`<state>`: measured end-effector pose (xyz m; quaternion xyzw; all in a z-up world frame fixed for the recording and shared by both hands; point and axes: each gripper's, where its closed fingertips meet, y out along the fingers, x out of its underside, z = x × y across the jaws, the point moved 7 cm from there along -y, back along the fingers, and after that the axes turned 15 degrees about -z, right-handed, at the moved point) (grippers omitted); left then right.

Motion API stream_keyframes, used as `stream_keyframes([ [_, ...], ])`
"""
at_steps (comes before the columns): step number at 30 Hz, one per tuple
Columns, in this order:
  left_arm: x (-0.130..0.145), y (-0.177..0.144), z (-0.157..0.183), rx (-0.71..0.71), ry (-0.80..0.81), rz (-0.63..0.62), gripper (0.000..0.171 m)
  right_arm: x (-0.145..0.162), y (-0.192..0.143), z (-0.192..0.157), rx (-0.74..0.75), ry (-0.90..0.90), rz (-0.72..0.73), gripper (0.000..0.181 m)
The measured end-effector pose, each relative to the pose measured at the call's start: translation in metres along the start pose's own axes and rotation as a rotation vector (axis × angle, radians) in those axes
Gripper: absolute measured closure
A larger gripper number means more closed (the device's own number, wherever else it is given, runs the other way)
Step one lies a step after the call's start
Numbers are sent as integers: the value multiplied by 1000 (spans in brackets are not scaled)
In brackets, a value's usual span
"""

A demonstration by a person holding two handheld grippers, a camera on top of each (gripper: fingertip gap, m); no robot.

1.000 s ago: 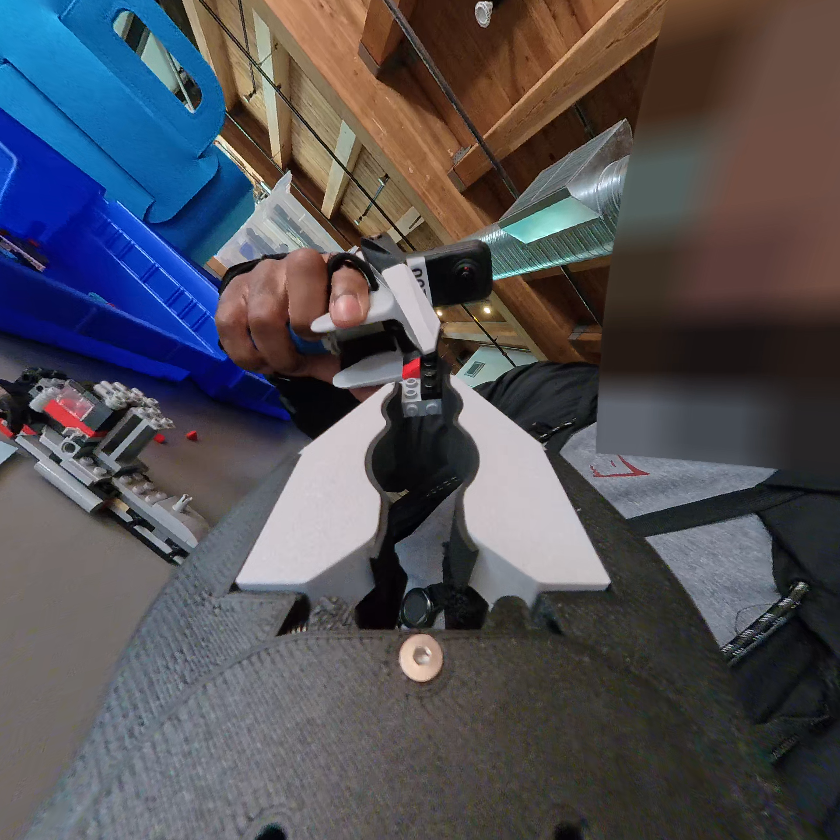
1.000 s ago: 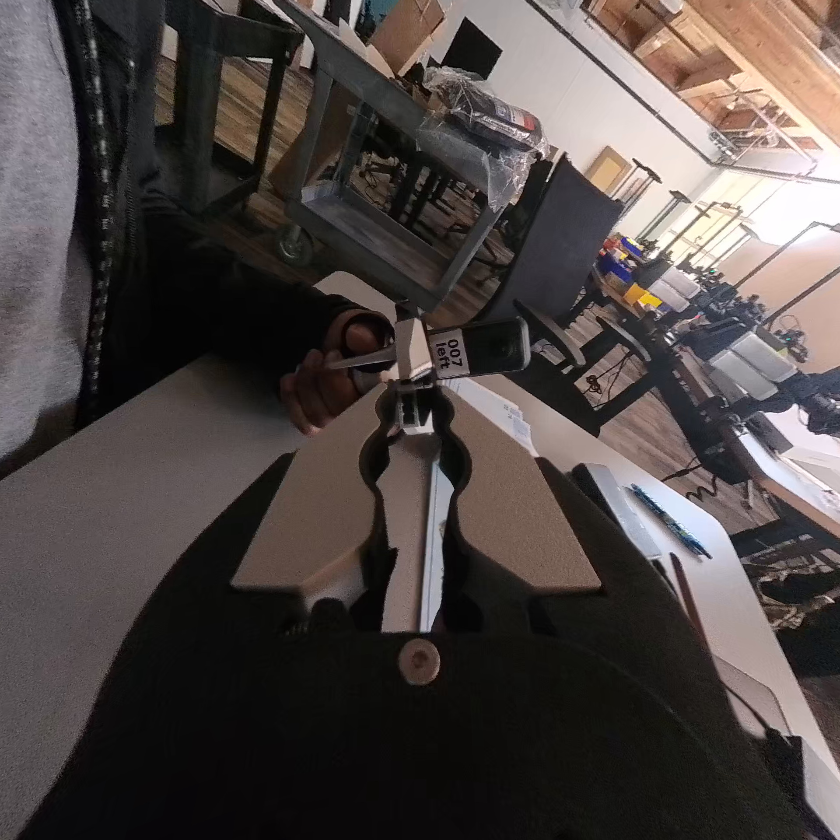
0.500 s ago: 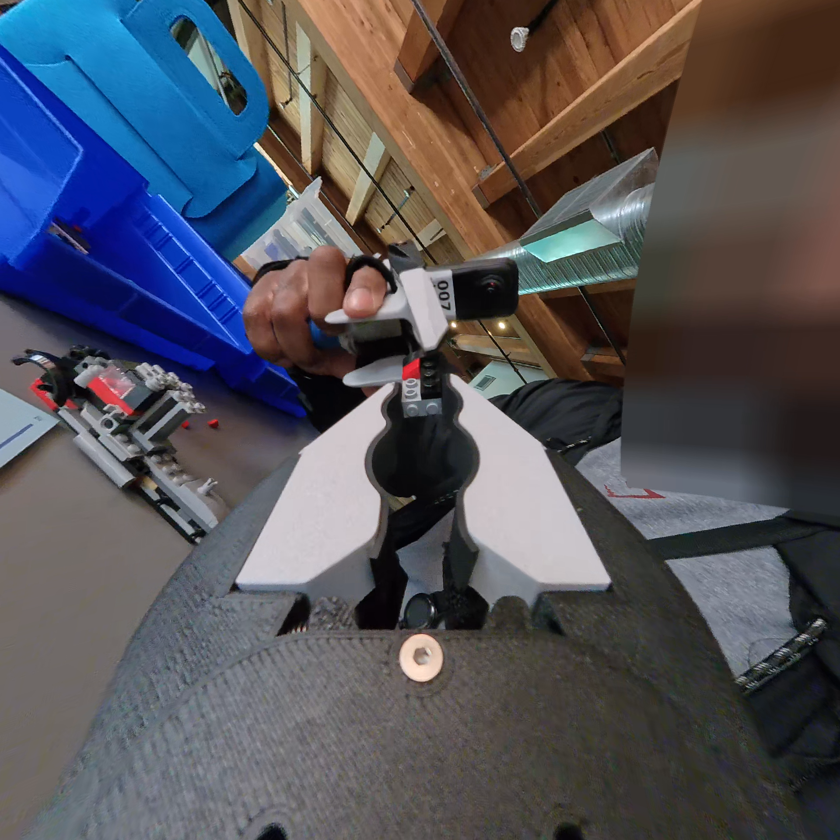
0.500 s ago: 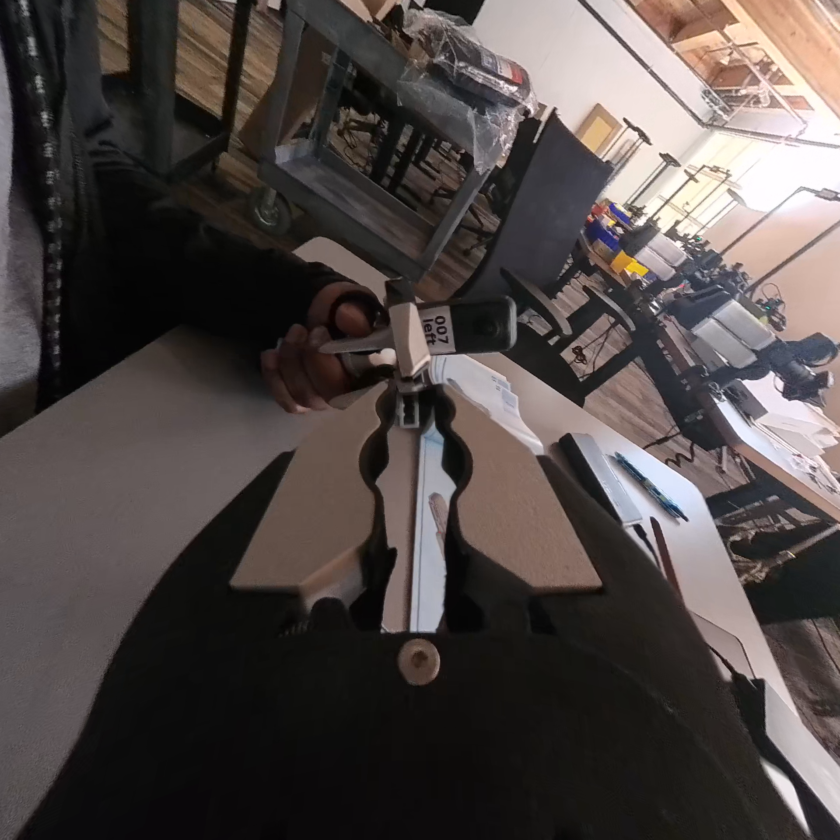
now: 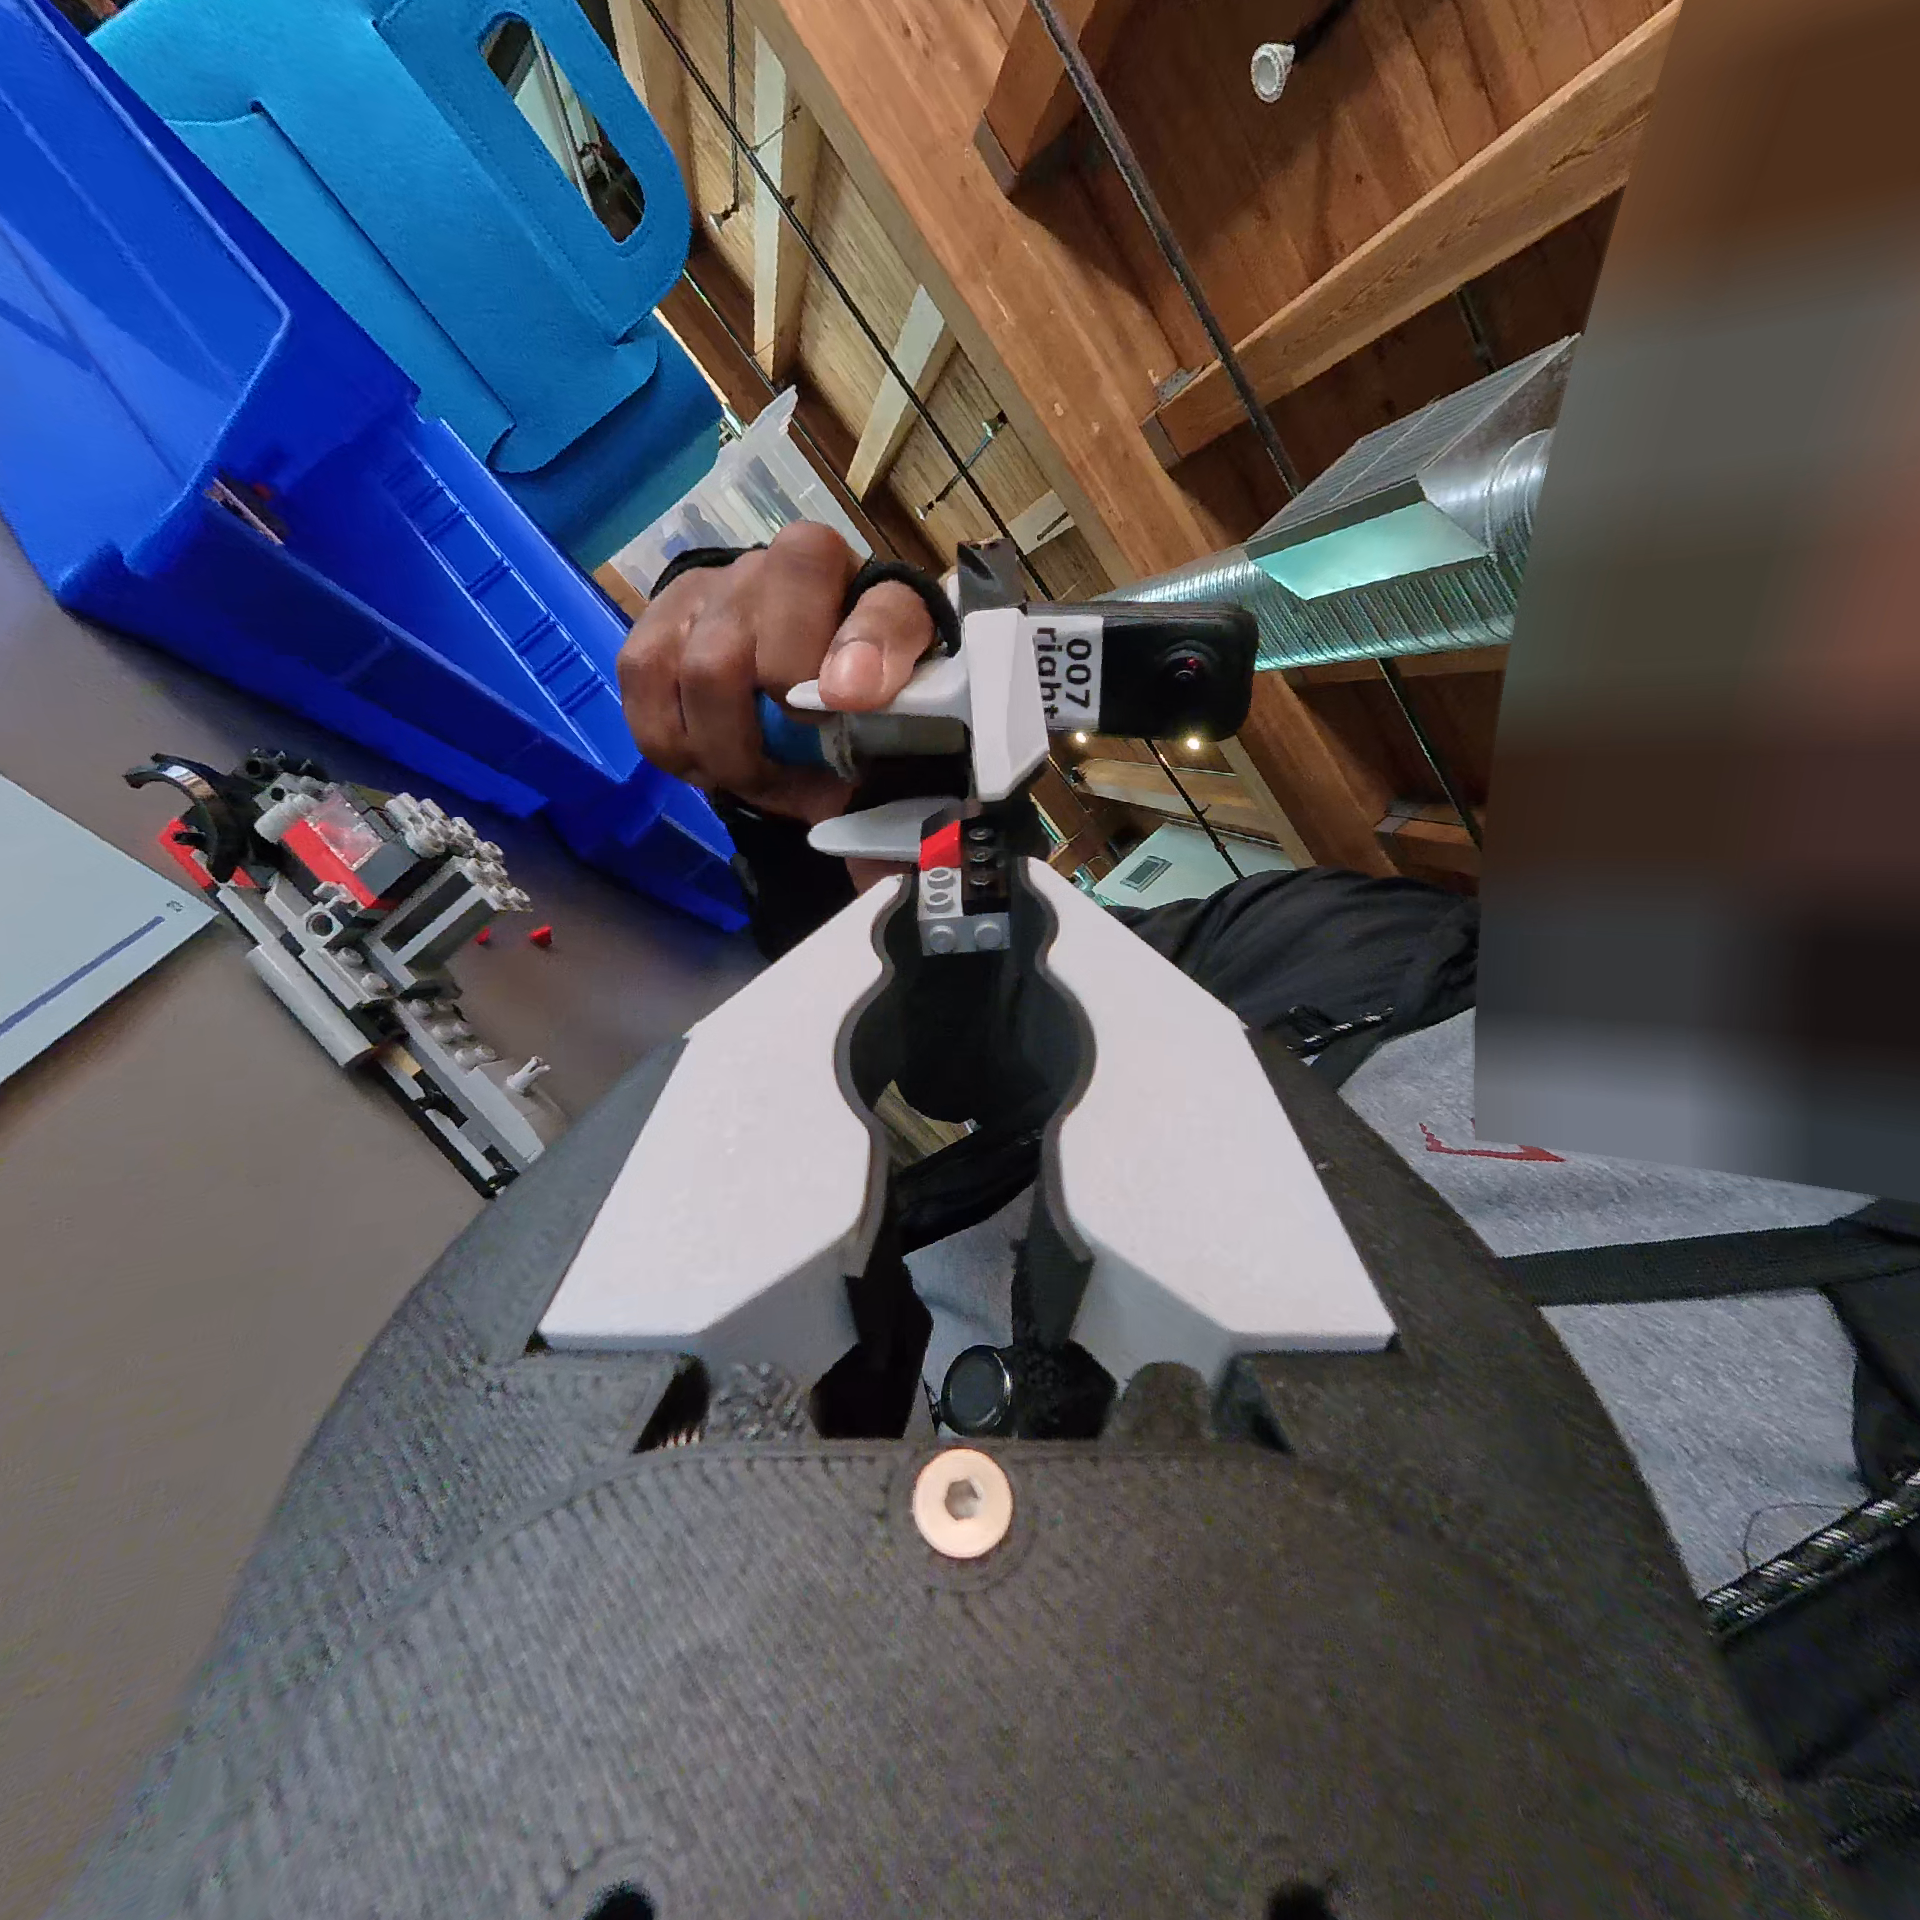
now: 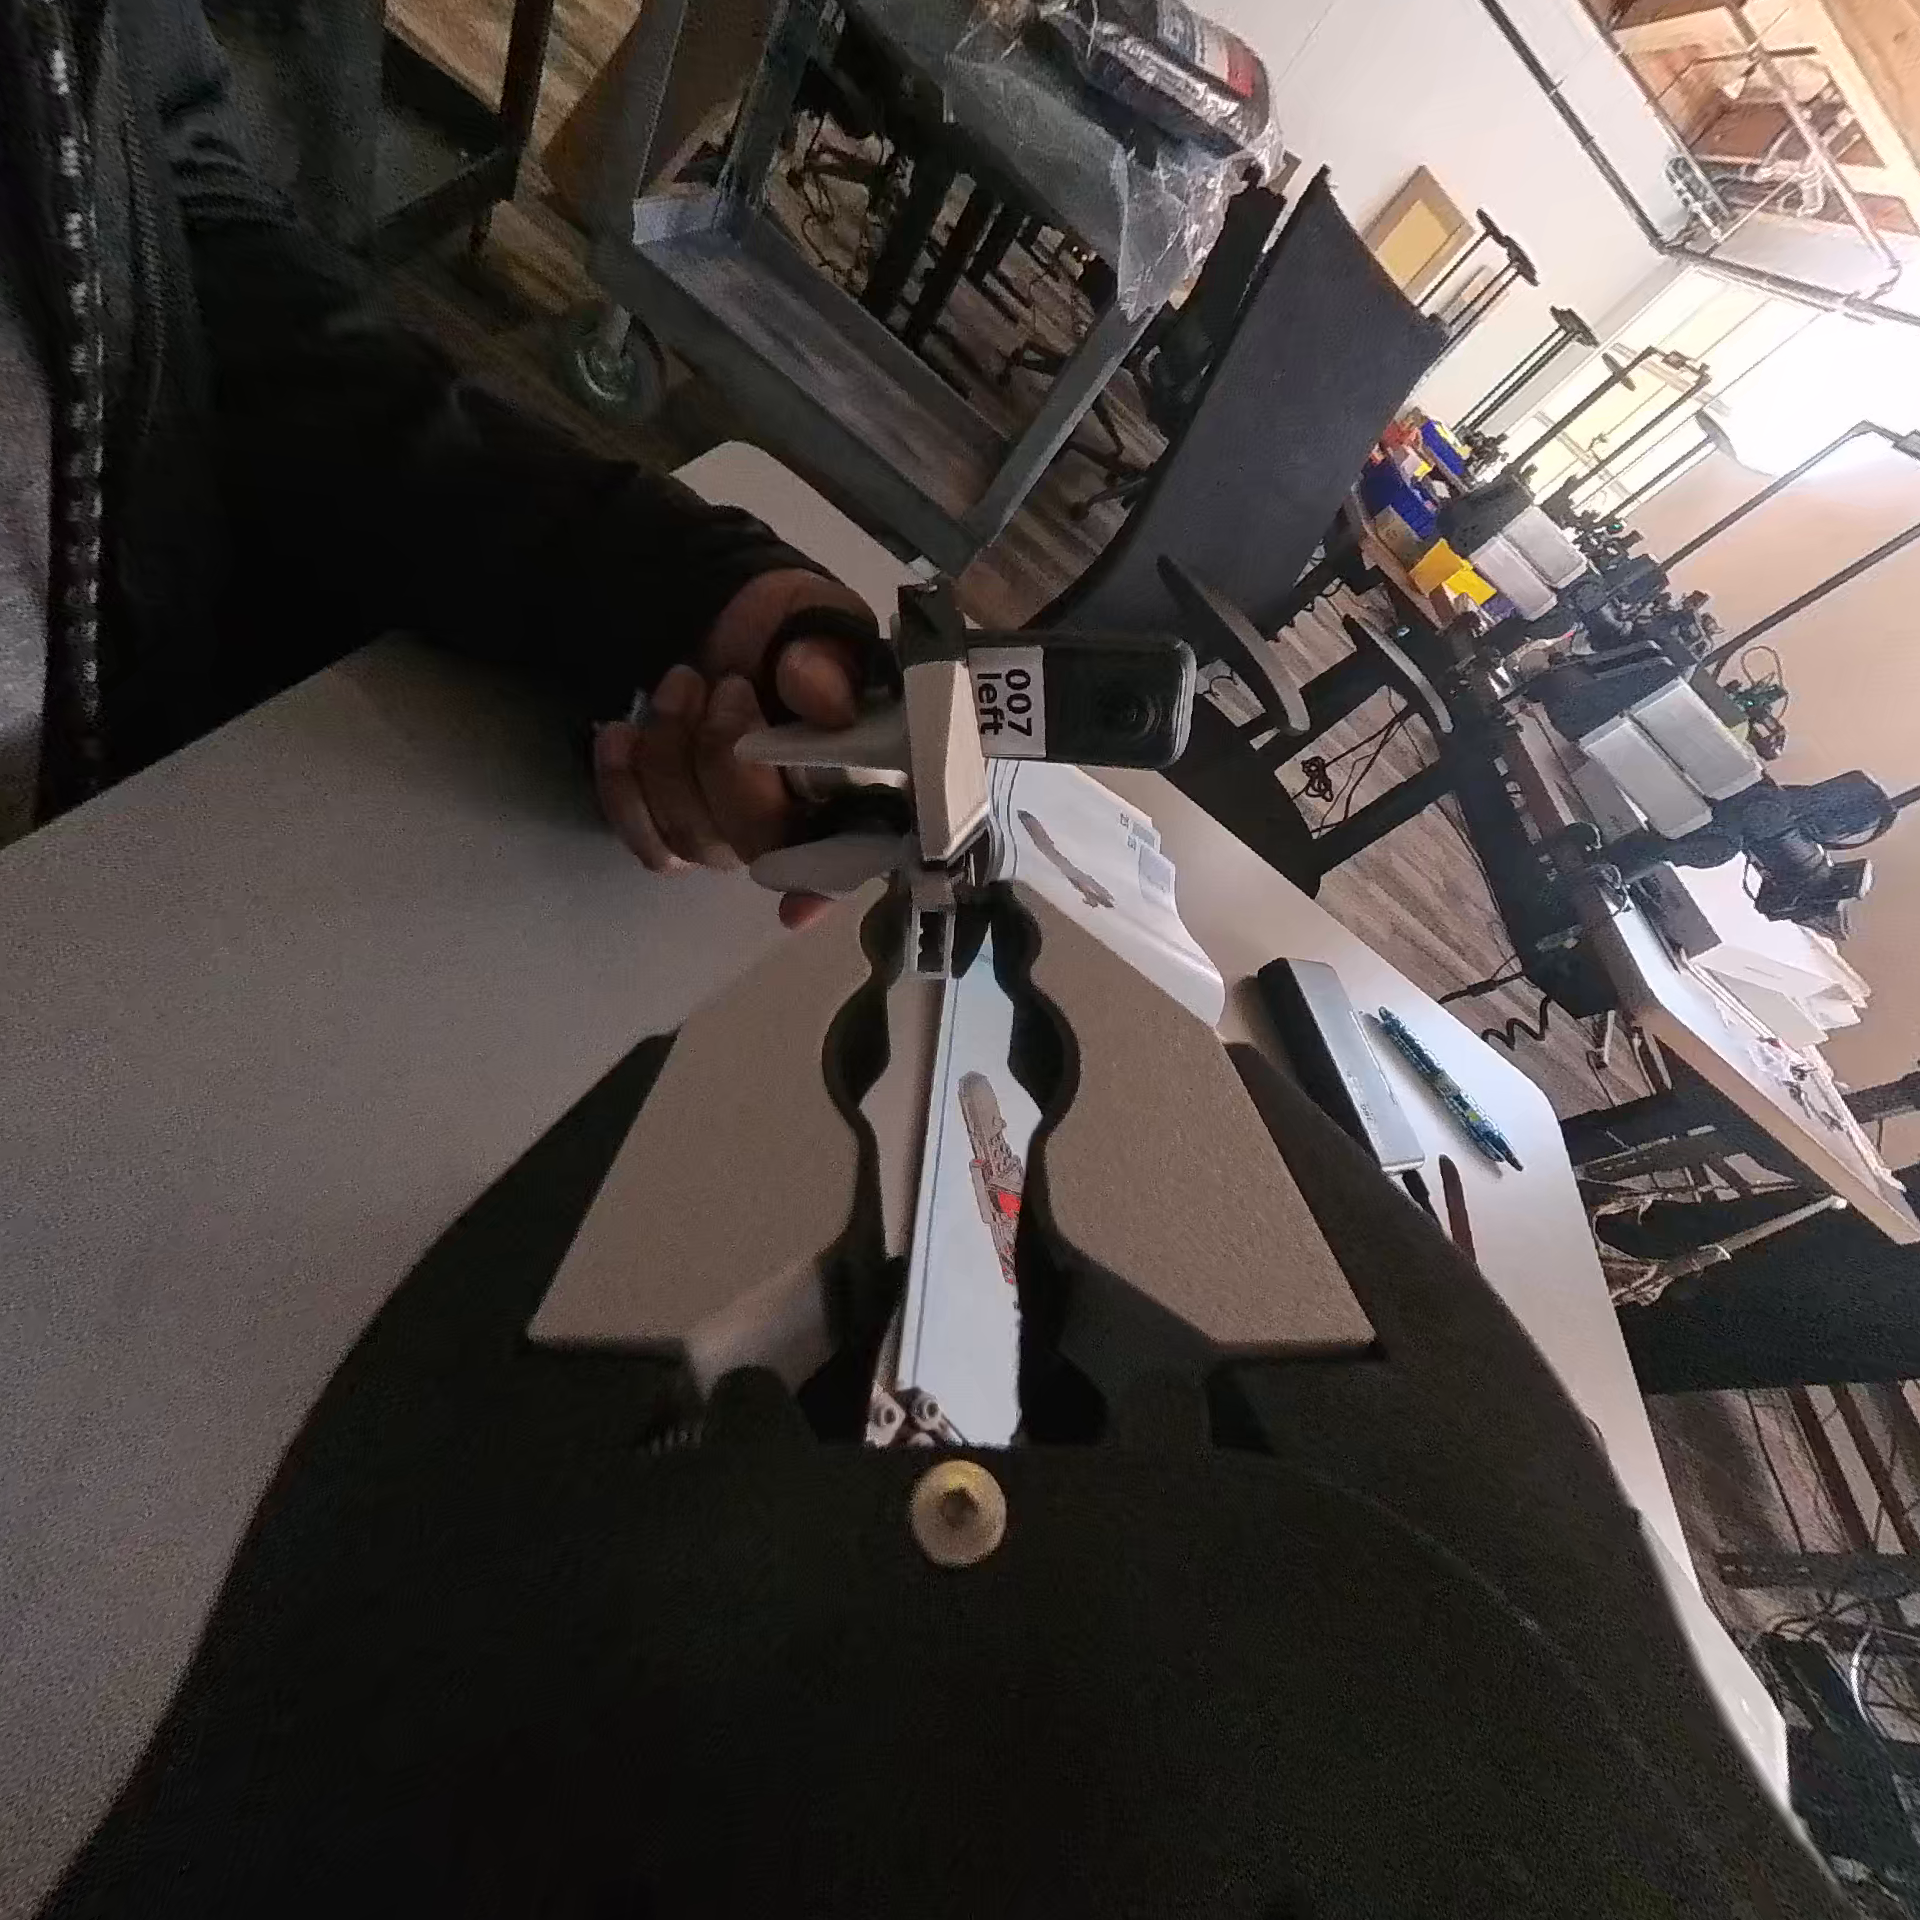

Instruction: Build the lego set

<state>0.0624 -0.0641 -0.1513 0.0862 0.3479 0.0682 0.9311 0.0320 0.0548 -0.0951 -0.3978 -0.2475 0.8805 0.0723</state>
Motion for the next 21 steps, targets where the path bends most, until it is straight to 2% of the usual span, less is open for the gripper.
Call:
stream_keyframes([
  [21,-1,-1,-4,-9,-38,18,155,6,3,6,-84,15,-10,166],
])
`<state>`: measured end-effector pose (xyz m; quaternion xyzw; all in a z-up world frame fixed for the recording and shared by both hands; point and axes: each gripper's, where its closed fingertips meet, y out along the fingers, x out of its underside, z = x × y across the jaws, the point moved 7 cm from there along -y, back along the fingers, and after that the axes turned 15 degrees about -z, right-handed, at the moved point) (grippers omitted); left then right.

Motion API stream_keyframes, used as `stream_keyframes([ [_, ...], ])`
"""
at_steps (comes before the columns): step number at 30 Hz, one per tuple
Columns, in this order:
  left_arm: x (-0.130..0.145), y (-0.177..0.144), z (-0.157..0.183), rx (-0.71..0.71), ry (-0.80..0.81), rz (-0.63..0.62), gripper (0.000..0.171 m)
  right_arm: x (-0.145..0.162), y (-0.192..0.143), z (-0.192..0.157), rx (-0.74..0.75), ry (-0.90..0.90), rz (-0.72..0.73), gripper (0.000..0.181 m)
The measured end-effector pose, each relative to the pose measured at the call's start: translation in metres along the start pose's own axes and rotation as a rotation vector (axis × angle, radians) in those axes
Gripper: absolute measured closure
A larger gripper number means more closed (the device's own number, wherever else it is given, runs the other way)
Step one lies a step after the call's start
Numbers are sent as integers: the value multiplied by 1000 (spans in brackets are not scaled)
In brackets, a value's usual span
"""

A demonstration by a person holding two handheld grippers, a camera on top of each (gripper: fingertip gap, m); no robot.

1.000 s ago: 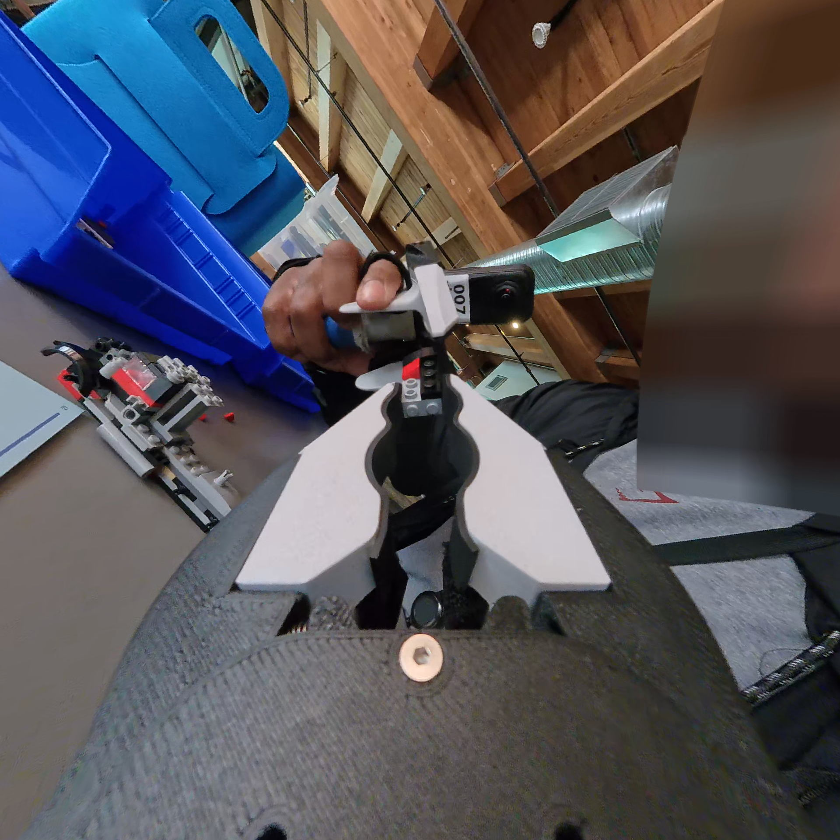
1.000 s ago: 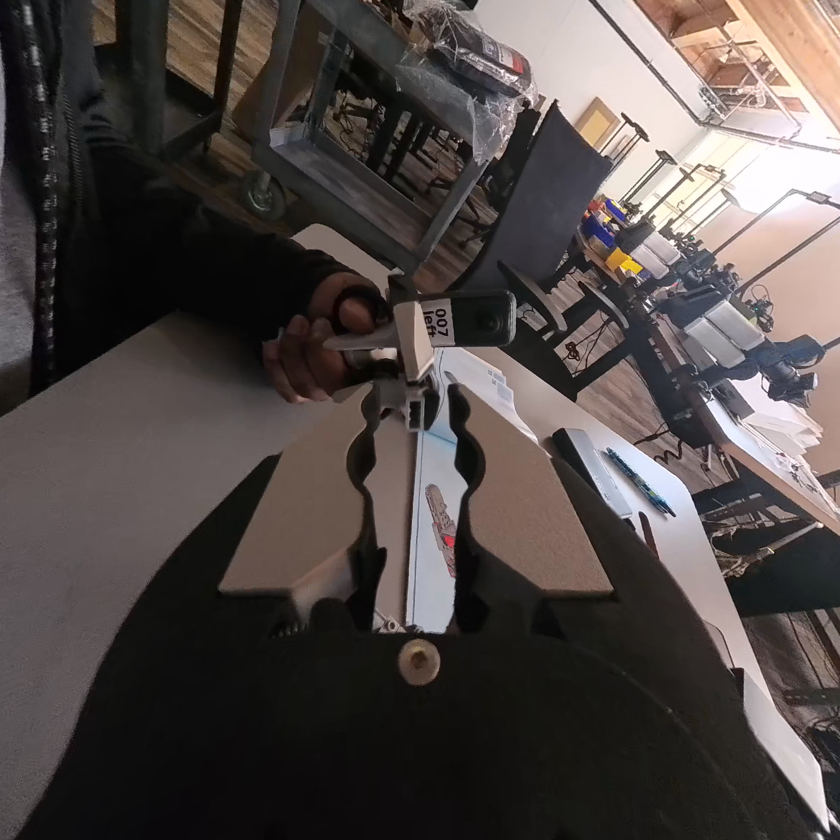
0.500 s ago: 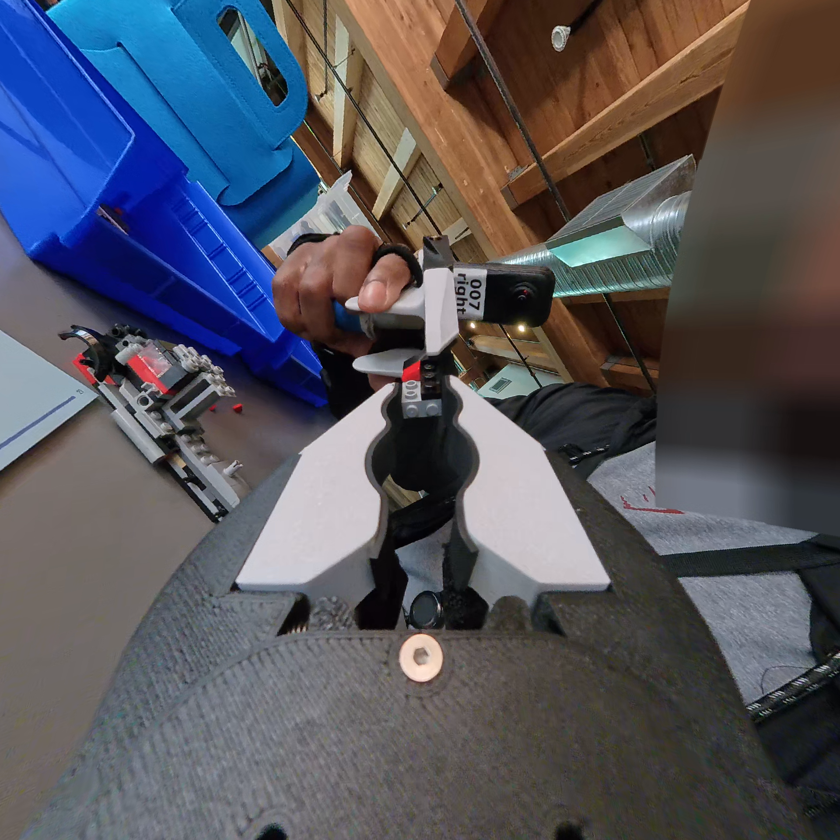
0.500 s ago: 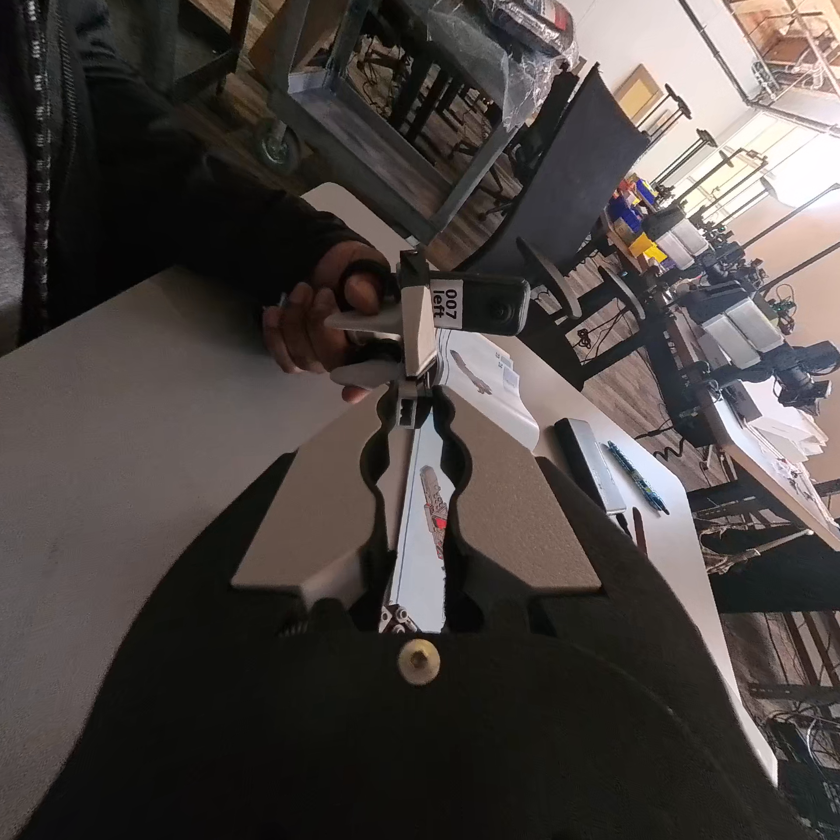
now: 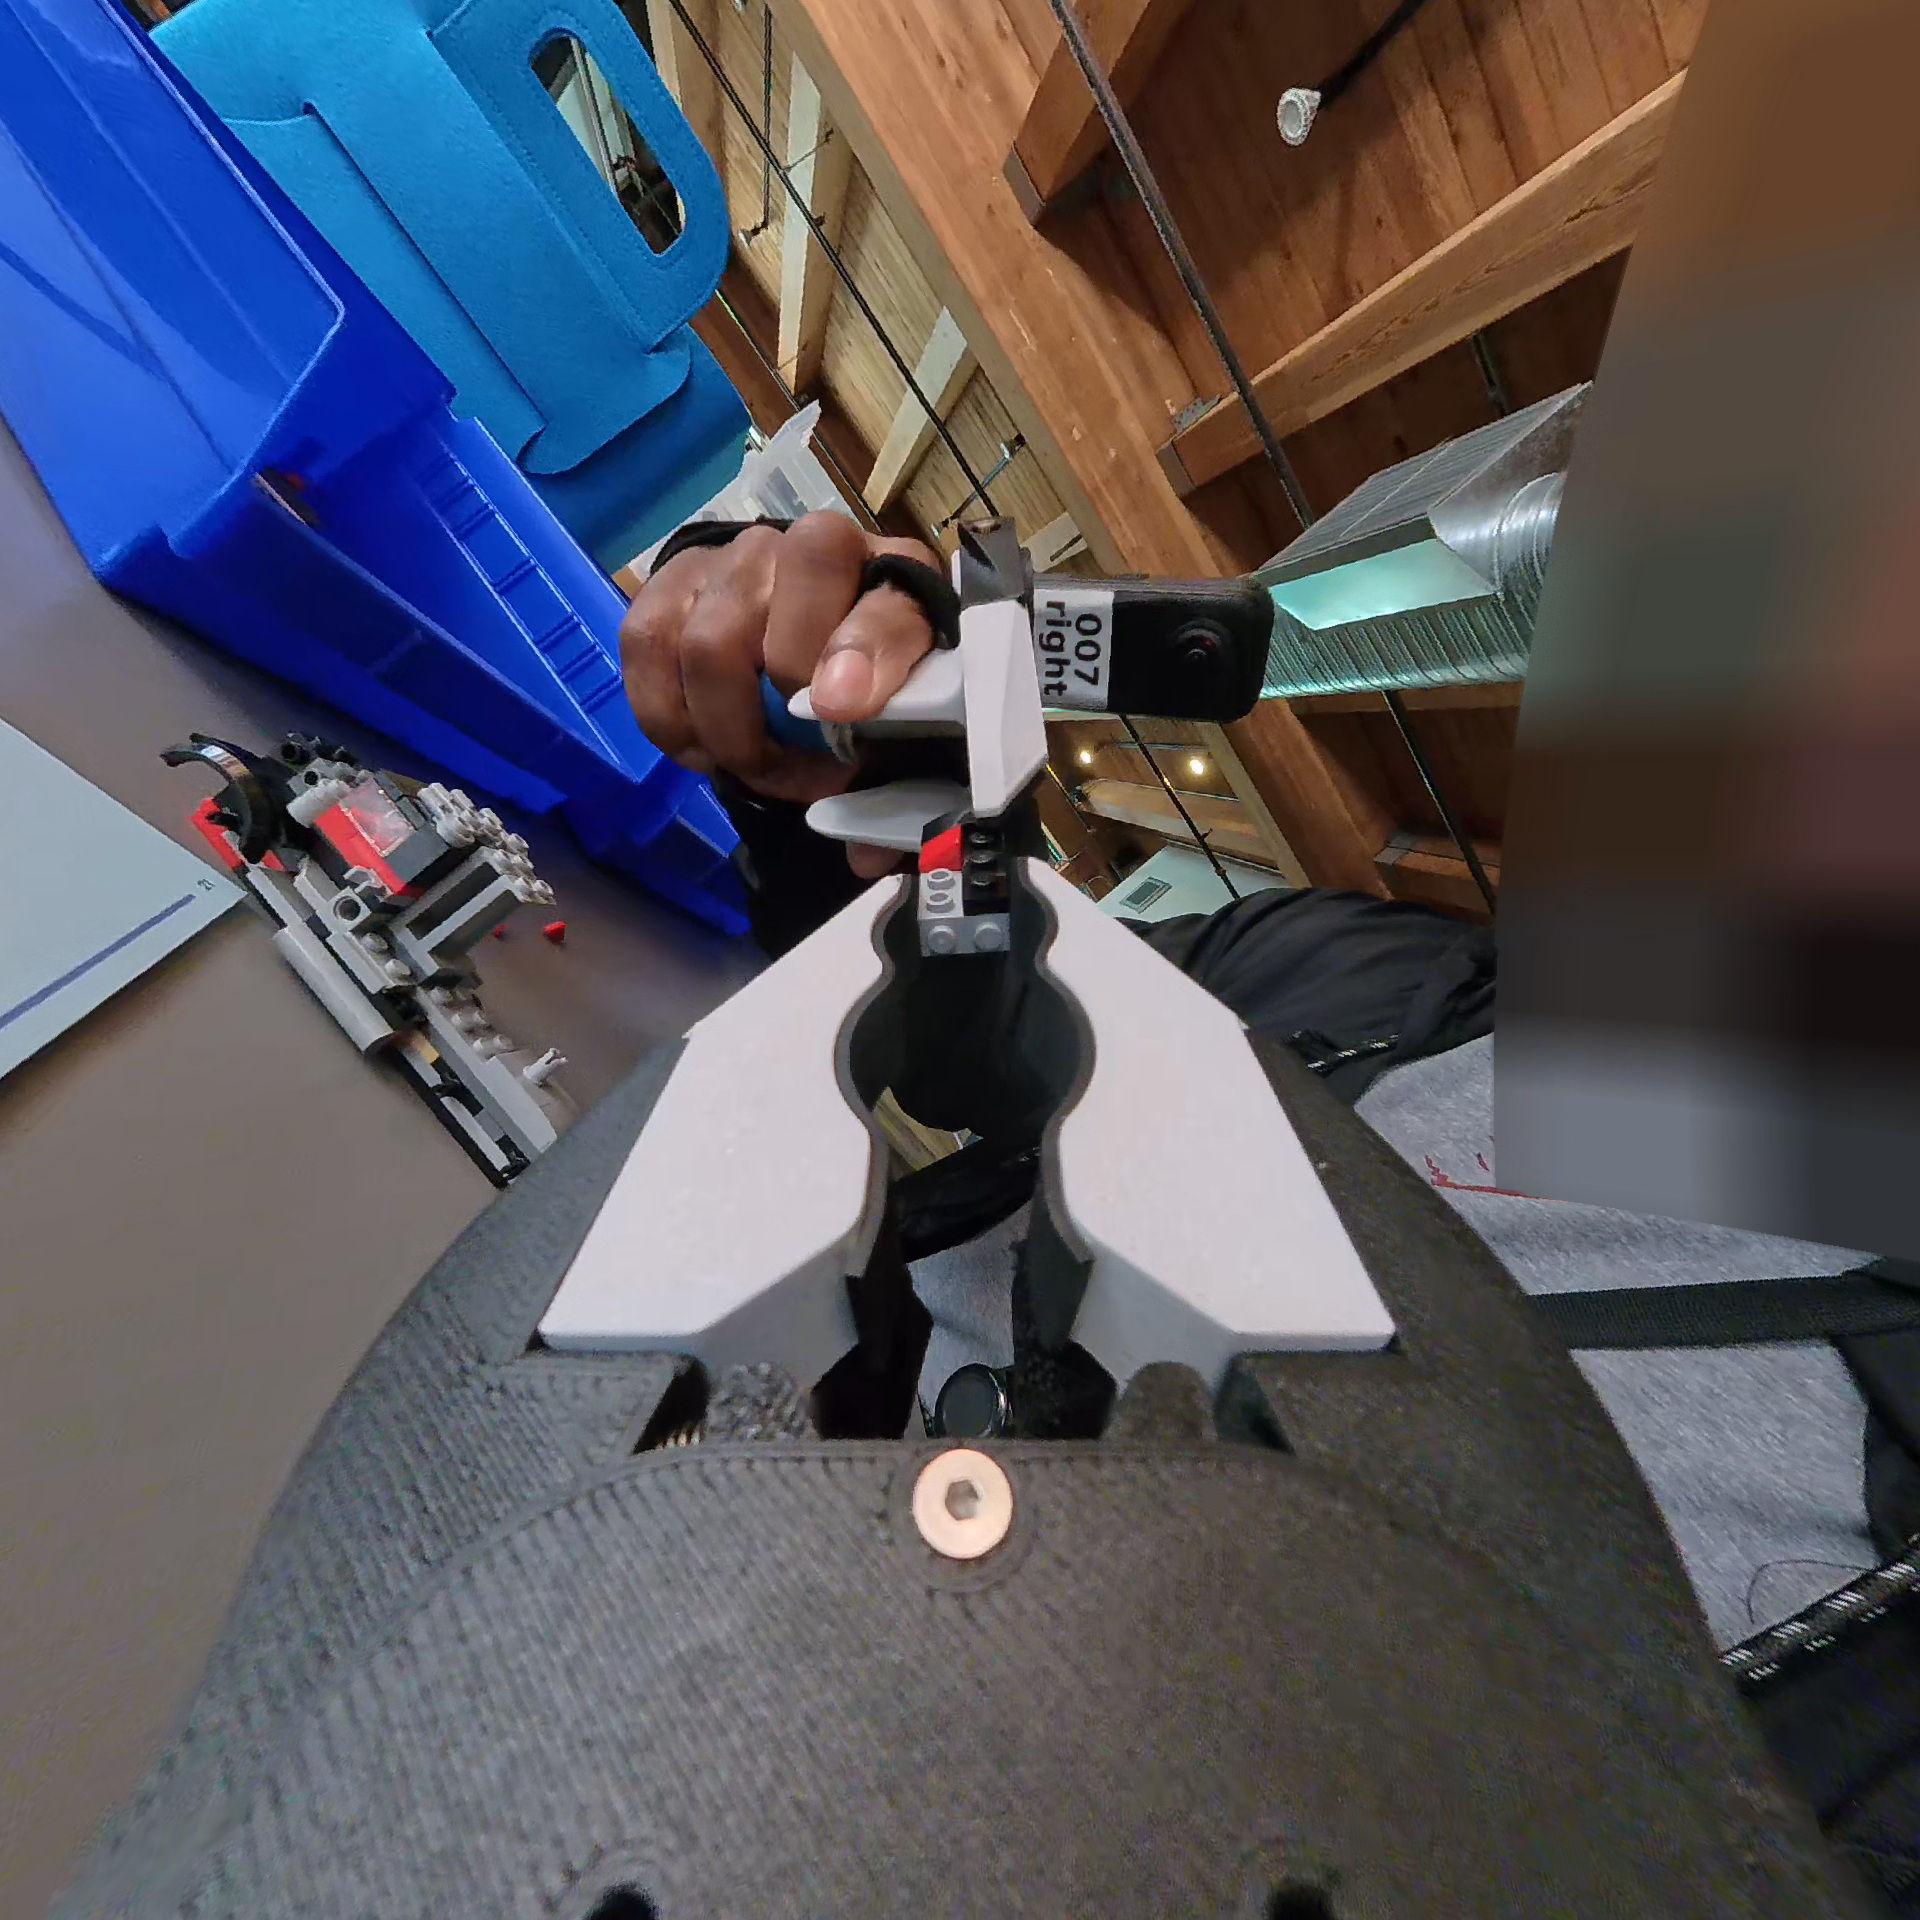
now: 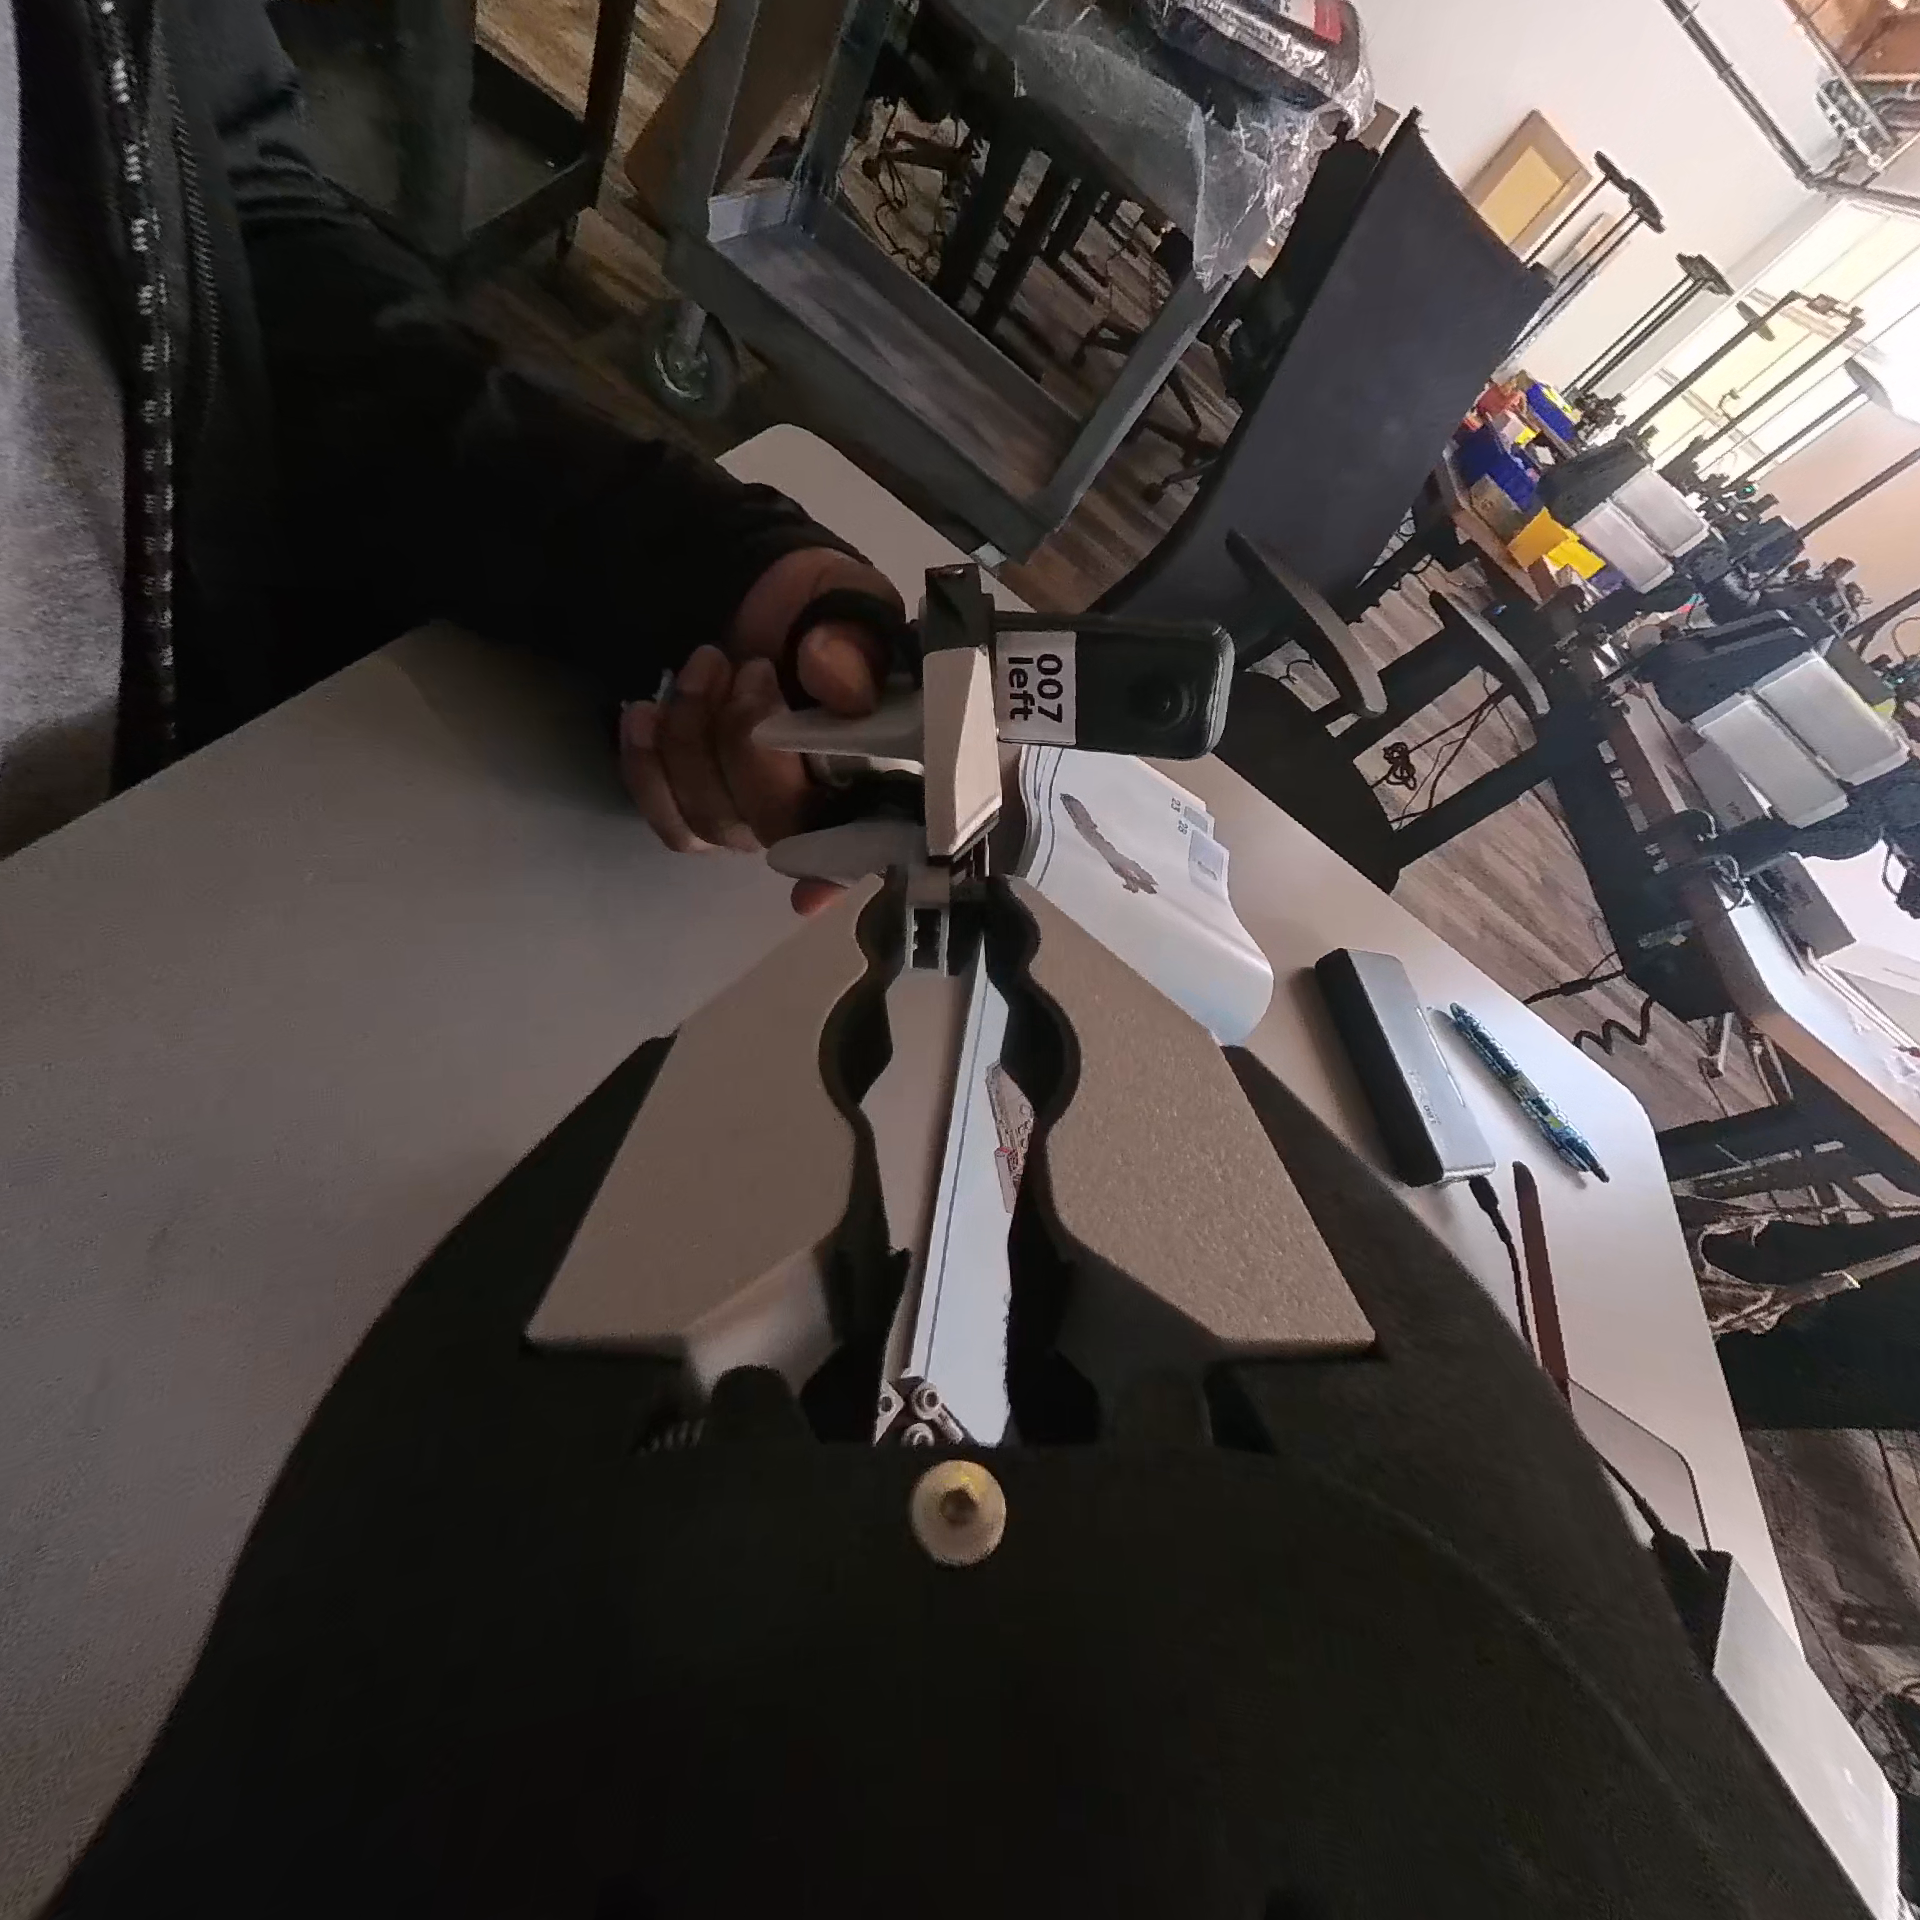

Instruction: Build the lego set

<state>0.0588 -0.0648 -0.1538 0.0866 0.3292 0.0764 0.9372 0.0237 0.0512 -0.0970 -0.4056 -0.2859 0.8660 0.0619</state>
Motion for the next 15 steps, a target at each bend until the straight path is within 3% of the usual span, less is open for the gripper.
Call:
stream_keyframes([
  [15,-1,-1,-1,7,-13,20,155,2,0,1,8,69,22,166],
])
